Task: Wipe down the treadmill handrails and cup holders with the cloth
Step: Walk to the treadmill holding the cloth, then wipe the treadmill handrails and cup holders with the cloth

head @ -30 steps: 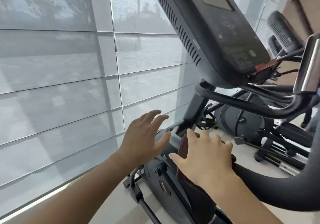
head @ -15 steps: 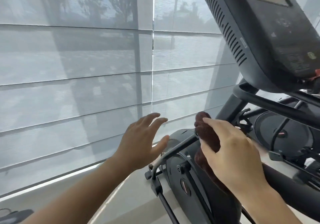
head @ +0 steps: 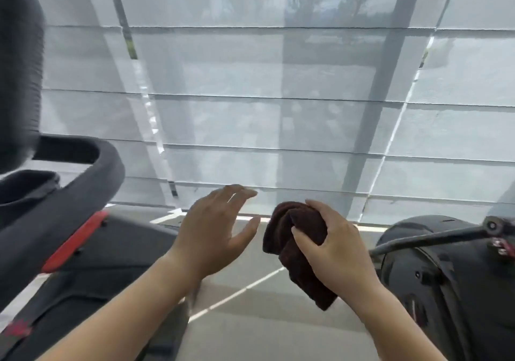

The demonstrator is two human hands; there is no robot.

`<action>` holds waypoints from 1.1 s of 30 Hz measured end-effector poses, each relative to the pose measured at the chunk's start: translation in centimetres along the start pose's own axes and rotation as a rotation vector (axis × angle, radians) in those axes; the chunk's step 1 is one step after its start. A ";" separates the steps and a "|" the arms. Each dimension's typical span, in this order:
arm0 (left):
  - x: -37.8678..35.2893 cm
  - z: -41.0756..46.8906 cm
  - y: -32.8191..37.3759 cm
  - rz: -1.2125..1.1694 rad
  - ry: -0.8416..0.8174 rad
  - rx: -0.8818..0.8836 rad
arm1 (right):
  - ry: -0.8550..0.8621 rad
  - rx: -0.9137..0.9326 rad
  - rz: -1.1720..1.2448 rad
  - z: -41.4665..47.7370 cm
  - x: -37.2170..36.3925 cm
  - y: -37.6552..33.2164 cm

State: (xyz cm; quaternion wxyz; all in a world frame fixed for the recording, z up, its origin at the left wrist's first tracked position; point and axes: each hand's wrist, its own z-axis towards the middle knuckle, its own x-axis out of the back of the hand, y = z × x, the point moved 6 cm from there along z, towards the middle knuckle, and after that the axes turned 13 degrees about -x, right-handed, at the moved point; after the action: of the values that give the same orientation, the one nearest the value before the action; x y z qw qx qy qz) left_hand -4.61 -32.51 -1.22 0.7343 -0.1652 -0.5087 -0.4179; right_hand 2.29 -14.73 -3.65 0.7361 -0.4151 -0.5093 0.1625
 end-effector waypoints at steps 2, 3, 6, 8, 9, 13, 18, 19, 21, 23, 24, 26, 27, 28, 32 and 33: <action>1.8 -4.4 -1.7 0.030 -0.018 0.059 | -0.058 0.018 0.022 -1.9 -3.3 -1.8; 2.6 -6.7 -2.4 0.050 -0.025 0.084 | -0.088 0.029 0.032 -3.0 -4.9 -2.7; 4.5 -13.1 -4.1 0.090 -0.053 0.157 | -0.178 0.068 0.052 -6.2 -9.4 -5.2; 5.6 -17.1 -5.1 0.094 -0.059 0.222 | -0.236 0.090 0.059 -8.3 -12.2 -6.8; 6.2 -18.9 -5.5 0.094 -0.055 0.257 | -0.262 0.103 0.059 -9.3 -13.4 -7.5; 8.7 -25.0 -6.2 0.139 -0.024 0.391 | -0.365 0.181 0.058 -13.1 -16.8 -10.7; 11.4 -30.3 -4.7 0.212 0.035 0.543 | -0.483 0.305 0.087 -16.9 -18.6 -13.6; 11.7 -31.2 -4.1 0.219 0.040 0.576 | -0.512 0.317 0.104 -17.5 -18.7 -13.8; 12.1 -33.0 -2.7 0.230 0.051 0.641 | -0.566 0.327 0.148 -18.7 -18.9 -14.1; 12.5 -34.8 -1.5 0.255 0.058 0.691 | -0.598 0.334 0.188 -20.1 -19.2 -14.2; 12.7 -35.7 -1.0 0.268 0.056 0.716 | -0.610 0.341 0.207 -20.8 -19.5 -14.2; 13.0 -37.5 -0.3 0.280 0.043 0.774 | -0.639 0.352 0.230 -22.5 -20.2 -14.4; 13.1 -38.5 0.1 0.282 0.038 0.801 | -0.658 0.354 0.231 -23.5 -20.6 -14.5; 13.3 -39.4 0.5 0.283 0.034 0.821 | -0.681 0.355 0.227 -24.6 -20.9 -14.5; 14.7 -42.9 2.6 0.306 0.040 0.855 | -0.757 0.390 0.179 -29.3 -21.1 -14.8; 15.2 -43.8 3.1 0.309 0.052 0.858 | -0.761 0.404 0.169 -30.3 -20.9 -15.0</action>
State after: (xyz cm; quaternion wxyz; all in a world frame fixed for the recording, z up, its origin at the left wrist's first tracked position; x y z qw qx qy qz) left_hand 26.51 -66.73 -5.99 0.8026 0.0905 -0.5866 -0.0589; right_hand 17.40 -51.13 -8.94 0.5467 -0.2137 -0.6664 0.4597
